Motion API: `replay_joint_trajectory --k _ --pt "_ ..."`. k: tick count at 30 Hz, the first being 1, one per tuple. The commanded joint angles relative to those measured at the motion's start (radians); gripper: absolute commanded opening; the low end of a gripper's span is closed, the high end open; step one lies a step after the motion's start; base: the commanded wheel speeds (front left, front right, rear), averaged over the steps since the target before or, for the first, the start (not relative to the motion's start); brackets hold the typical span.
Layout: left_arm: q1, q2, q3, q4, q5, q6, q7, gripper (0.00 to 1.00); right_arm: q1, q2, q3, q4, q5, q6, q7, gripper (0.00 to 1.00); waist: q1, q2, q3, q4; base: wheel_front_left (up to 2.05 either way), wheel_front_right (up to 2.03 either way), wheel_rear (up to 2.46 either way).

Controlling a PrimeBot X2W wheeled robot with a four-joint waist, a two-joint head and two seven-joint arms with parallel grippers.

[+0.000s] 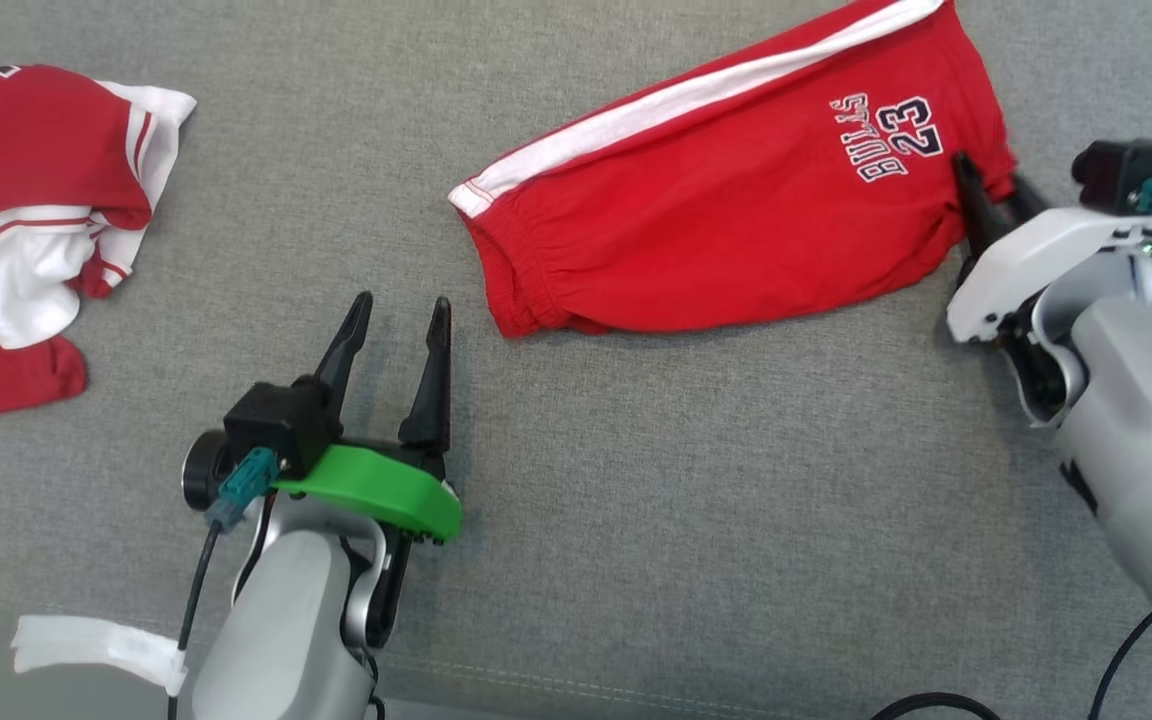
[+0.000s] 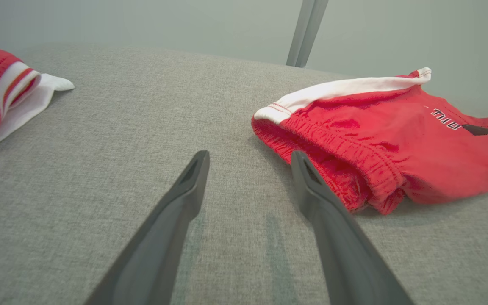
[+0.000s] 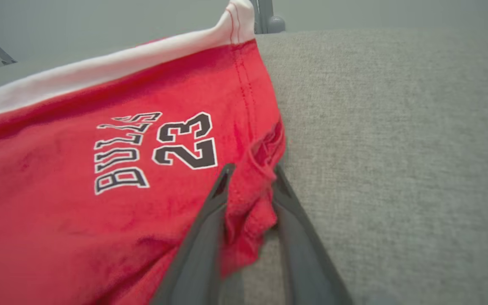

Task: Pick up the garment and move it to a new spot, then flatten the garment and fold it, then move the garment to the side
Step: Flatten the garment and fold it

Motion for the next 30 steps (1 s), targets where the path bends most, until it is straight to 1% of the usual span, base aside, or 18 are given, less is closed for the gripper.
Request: replay_joint_trajectory --k 1,9,13,20,25,28,30 --pt "0.022 0.005 0.008 0.005 0.006 -0.007 0.0 1.0 0.061 0.013 0.014 0.026 0.011 0.0 0.007 0.0 0.0 0.0 -0.026 -0.003 0.0 0.0 0.0" --pt "0.099 0.005 0.055 0.038 0.043 -0.018 0.0 1.0 0.145 0.018 -0.025 0.023 0.07 -0.001 -0.034 0.0 0.0 0.0 -0.146 -0.041 0.0 0.0 0.0" --pt "0.143 0.005 0.074 0.054 0.069 -0.027 0.0 1.0 0.218 0.021 -0.072 -0.012 0.112 -0.001 -0.038 0.0 0.0 0.0 -0.21 -0.065 0.0 0.0 0.0" --pt "0.228 0.005 0.111 0.072 0.089 -0.041 0.0 1.0 0.381 0.029 -0.142 -0.074 0.134 -0.001 -0.039 0.0 0.0 0.0 -0.308 -0.106 0.0 0.0 0.0" --pt "0.265 0.005 0.117 0.075 0.098 -0.051 0.0 1.0 0.445 0.023 -0.169 -0.072 0.14 -0.001 -0.039 0.0 0.0 0.0 -0.34 -0.114 0.0 0.0 0.0" --pt "0.272 0.005 0.114 0.077 0.1 -0.051 0.0 1.0 0.452 0.016 -0.178 -0.075 0.135 -0.001 -0.039 0.0 0.0 0.0 -0.343 -0.111 0.0 0.0 0.0" --pt "0.272 0.005 0.115 0.076 0.101 -0.053 0.0 1.0 0.446 0.011 -0.194 -0.101 0.119 -0.001 -0.039 0.0 0.0 0.0 -0.343 -0.107 0.0 0.0 0.0"
